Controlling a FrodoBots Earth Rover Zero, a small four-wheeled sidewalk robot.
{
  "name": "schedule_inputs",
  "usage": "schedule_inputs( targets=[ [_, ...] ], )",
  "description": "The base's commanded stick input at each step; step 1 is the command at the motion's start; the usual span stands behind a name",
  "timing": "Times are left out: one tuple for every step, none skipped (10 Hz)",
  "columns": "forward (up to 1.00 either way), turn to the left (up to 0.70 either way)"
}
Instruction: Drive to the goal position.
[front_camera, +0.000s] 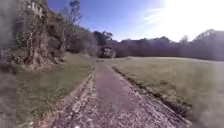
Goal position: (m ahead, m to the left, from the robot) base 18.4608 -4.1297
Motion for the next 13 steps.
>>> schedule_inputs(
  targets=[
    [0.7,0.0],
    [0.7,0.0],
    [0.7,0.0],
    [0.7,0.0],
    [0.7,0.0],
    [0.7,0.0],
    [0.7,0.0],
    [0.7,0.0],
    [0.7,0.0],
    [0.7,0.0],
    [0.7,0.0],
    [0.7,0.0],
    [0.7,0.0]
  ],
)
